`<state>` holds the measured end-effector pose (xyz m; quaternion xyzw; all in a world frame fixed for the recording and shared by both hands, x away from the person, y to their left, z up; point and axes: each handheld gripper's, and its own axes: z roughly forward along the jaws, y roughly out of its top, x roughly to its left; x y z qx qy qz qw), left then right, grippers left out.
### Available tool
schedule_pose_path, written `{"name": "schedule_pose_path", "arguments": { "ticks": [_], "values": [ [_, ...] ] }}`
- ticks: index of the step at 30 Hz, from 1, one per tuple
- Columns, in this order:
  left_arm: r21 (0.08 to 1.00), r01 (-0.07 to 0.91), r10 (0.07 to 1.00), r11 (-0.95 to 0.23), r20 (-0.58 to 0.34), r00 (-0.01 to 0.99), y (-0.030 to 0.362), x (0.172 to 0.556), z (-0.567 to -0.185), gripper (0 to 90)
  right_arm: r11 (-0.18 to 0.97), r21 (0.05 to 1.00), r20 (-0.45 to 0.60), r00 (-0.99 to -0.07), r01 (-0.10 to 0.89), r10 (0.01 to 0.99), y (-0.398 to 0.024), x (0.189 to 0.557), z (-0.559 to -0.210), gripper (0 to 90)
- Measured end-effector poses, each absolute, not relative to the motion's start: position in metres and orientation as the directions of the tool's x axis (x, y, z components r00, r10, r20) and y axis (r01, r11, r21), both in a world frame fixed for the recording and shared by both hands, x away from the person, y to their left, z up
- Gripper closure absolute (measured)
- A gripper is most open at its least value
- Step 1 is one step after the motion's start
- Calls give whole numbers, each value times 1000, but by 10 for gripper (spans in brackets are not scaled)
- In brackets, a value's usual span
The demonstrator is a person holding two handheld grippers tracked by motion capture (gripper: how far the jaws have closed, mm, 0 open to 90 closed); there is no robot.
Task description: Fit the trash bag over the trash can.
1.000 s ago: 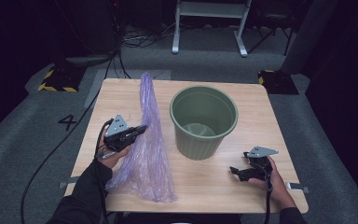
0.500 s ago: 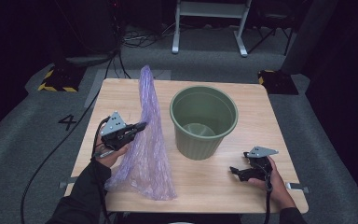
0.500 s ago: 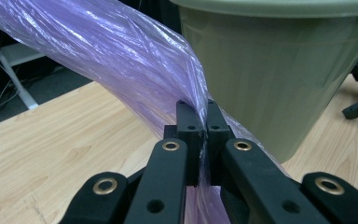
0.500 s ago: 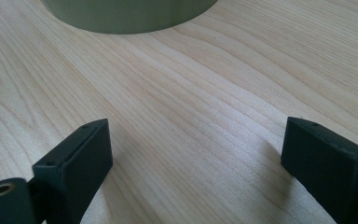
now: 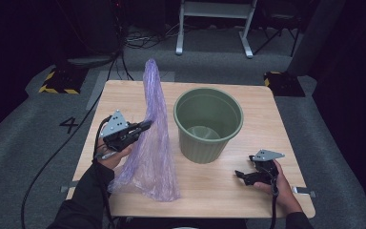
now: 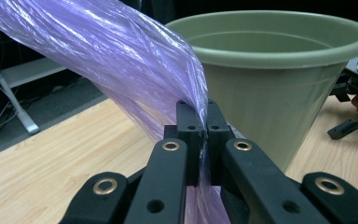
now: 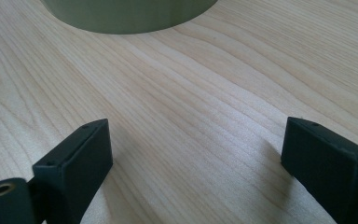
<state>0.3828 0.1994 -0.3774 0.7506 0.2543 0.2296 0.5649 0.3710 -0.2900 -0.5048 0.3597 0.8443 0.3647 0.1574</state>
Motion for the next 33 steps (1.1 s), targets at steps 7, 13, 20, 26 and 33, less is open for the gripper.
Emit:
{"name": "schedule_pose_path", "arguments": {
  "ticks": [7,13,20,26,33],
  "values": [
    [965,88,627,-248,90,774,193,382,-361,887,475,729,-3,-692,493,722,-290,371,-505,86],
    [966,69,609,-251,101,787,185,382,-351,887,475,729,-4,-691,493,723,-290,371,-505,86],
    [963,48,579,-266,120,806,173,384,-342,888,461,735,-4,-678,497,735,-292,372,-504,149],
    [964,32,553,-265,125,824,165,383,-338,888,418,775,-37,-627,473,778,-296,369,-499,223],
    [959,23,521,-284,133,843,153,384,-337,888,324,870,-69,-558,372,827,-304,364,-449,271]
  ]
}}
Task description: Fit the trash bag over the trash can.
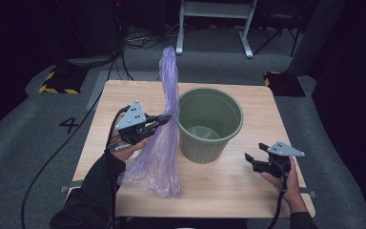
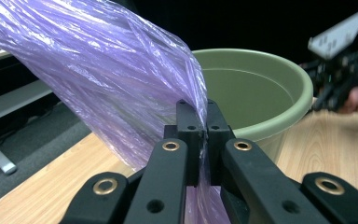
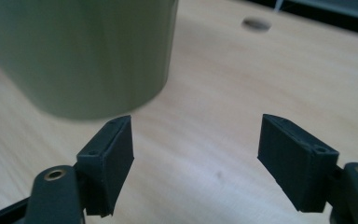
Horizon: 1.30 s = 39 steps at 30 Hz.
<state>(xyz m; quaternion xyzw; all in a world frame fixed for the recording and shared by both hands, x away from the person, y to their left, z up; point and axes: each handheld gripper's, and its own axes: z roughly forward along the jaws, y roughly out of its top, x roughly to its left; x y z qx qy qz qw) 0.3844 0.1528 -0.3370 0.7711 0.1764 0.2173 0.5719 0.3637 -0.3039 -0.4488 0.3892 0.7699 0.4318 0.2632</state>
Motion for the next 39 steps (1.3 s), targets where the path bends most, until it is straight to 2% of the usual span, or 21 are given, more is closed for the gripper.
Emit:
{"name": "schedule_pose_path", "arguments": {
  "ticks": [1,2,3,6,9,10,19,24,29,35,39],
  "values": [
    [959,23,521,-284,133,843,153,384,-337,887,324,870,-69,-558,372,827,-304,364,-449,271],
    [958,21,517,-287,136,845,151,384,-337,888,308,890,-84,-546,335,834,-306,363,-431,272],
    [958,22,513,-287,134,848,150,384,-336,888,308,890,-84,-546,335,834,-306,363,-431,272],
    [953,18,496,-302,141,857,142,384,-335,888,301,912,-113,-536,279,837,-305,364,-396,272],
    [951,14,487,-310,145,861,138,384,-335,888,300,918,-119,-543,258,831,-302,366,-379,272],
    [949,13,481,-315,147,864,135,384,-335,888,301,924,-125,-555,237,822,-295,368,-363,274],
    [936,7,455,-351,164,875,121,385,-336,888,318,934,-149,-631,163,762,-248,380,-317,280],
    [930,1,429,-367,168,888,112,385,-335,888,354,927,-188,-665,122,723,-215,385,-296,270],
    [925,-6,399,-381,171,901,102,385,-337,888,335,935,-160,-707,116,689,-183,393,-279,253],
    [913,-16,375,-408,184,909,93,384,-340,888,339,929,-133,-723,147,678,-157,406,-278,234],
    [893,-42,363,-449,225,904,88,381,-341,887,342,921,-92,-748,188,657,-142,418,-286,264]
  ]
}}
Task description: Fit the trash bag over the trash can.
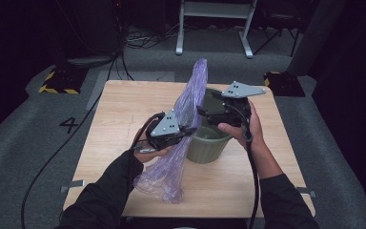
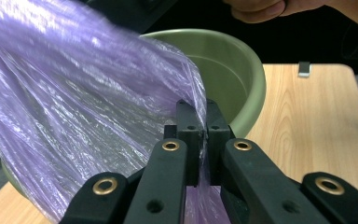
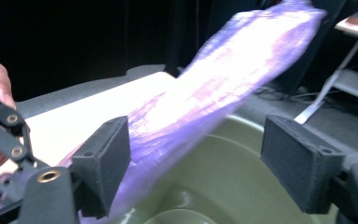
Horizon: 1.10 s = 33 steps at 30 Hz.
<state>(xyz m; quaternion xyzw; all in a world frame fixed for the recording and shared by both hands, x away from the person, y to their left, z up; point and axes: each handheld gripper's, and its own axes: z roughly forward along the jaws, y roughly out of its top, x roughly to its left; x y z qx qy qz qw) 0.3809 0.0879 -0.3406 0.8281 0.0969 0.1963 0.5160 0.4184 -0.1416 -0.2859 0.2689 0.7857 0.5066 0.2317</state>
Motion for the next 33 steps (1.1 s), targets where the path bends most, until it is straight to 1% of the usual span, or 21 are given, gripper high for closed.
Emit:
{"name": "schedule_pose_path", "arguments": {
  "ticks": [2,3,4,5,6,7,8,9,11,12,14,15,18,19,20,21,24,25,29,31,33],
  "values": [
    [893,-44,355,-448,223,908,86,381,-341,887,338,922,-82,-754,192,652,-138,419,-287,304],
    [893,-44,355,-448,223,908,86,381,-341,887,338,922,-82,-754,192,652,-138,419,-287,304],
    [892,-45,352,-450,223,909,85,381,-341,887,370,909,-111,-748,189,655,-130,419,-289,339],
    [892,-45,352,-450,223,909,85,381,-341,887,370,909,-111,-748,189,655,-130,419,-289,339],
    [889,-47,352,-455,228,908,85,381,-341,887,381,905,-121,-748,187,653,-128,419,-290,365],
    [888,-49,352,-456,231,907,85,380,-341,887,405,896,-145,-742,182,654,-124,420,-291,436],
    [888,-49,353,-457,232,907,85,380,-341,886,438,880,-173,-734,183,657,-119,420,-293,534],
    [888,-48,353,-457,231,907,84,381,-341,886,445,876,-173,-742,185,648,-118,421,-293,592],
    [890,-43,354,-454,224,908,84,382,-341,885,462,867,-179,-750,186,637,-116,422,-294,686],
    [890,-43,354,-454,224,908,84,382,-341,883,462,867,-179,-750,186,637,-116,422,-294,686],
    [894,-37,359,-447,217,908,84,382,-342,883,484,855,-191,-756,185,626,-114,422,-296,793],
    [893,-38,359,-449,219,907,83,383,-342,880,498,849,-201,-761,179,616,-112,422,-298,887],
    [893,-38,365,-448,221,904,84,383,-342,864,501,848,-205,-762,176,615,-111,421,-300,900],
    [894,-36,376,-446,224,899,84,383,-341,780,510,841,-210,-761,179,614,-113,421,-303,900],
    [896,-30,392,-443,224,892,85,383,-341,780,510,841,-210,-761,179,614,-113,421,-303,900],
    [900,-17,414,-436,218,884,87,383,-340,714,506,843,-207,-758,183,619,-114,421,-304,900],
    [922,22,458,-387,172,872,97,385,-338,497,488,852,-196,-751,188,631,-125,419,-303,900],
    [930,42,467,-365,144,873,102,386,-338,497,488,852,-196,-751,188,631,-125,419,-303,900],
    [934,111,483,-340,72,873,118,386,-335,253,485,855,-199,-748,183,633,-138,414,-297,900],
    [928,133,470,-349,51,881,123,384,-336,175,486,855,-205,-743,181,637,-142,411,-295,900],
    [922,137,477,-362,57,877,124,381,-336,158,483,857,-206,-742,177,637,-145,408,-294,900]
  ]
}}
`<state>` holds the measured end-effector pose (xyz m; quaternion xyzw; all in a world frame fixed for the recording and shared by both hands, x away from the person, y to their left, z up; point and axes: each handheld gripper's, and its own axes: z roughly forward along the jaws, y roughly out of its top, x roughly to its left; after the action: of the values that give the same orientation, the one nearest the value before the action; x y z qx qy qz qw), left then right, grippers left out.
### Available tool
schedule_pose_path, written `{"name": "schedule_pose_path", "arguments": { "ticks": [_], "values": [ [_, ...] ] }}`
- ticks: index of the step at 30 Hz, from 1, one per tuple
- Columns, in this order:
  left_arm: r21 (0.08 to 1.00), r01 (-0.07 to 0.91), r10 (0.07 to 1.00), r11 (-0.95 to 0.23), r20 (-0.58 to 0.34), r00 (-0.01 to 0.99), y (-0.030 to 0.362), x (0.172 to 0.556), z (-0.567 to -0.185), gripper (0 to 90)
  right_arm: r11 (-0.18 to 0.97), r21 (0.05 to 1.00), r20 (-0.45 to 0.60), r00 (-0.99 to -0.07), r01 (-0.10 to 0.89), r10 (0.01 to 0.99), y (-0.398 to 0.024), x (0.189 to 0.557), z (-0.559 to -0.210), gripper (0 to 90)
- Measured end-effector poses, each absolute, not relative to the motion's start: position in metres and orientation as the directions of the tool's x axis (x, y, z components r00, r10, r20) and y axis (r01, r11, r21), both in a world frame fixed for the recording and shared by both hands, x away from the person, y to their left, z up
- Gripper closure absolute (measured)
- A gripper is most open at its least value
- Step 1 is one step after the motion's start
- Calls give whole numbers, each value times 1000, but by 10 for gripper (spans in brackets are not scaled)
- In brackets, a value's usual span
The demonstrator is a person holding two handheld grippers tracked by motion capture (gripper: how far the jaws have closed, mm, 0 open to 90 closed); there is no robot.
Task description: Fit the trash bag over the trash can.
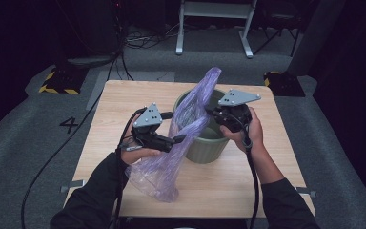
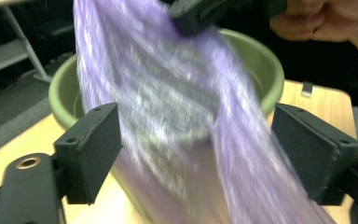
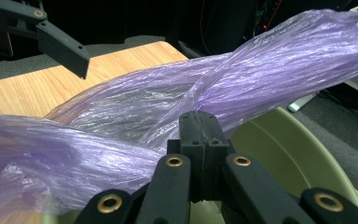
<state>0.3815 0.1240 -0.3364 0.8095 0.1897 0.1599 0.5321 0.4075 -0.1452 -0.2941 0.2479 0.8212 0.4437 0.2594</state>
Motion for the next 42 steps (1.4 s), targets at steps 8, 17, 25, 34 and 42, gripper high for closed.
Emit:
{"name": "schedule_pose_path", "arguments": {
  "ticks": [8,17,25,34,42],
  "values": [
    [860,176,453,-479,69,889,127,370,-352,155,479,861,-210,-736,173,644,-152,400,-294,900],
    [811,246,442,-531,17,897,119,382,-379,247,459,878,-222,-738,133,638,-158,393,-293,900],
    [799,282,506,-531,33,862,119,398,-392,593,474,869,-206,-768,142,607,-160,392,-296,900],
    [847,211,545,-488,107,831,128,399,-386,884,523,823,-165,-787,222,594,-158,396,-303,900],
    [878,189,581,-439,117,806,142,396,-379,894,516,816,-149,-768,260,623,-161,397,-304,600]
  ]
}}
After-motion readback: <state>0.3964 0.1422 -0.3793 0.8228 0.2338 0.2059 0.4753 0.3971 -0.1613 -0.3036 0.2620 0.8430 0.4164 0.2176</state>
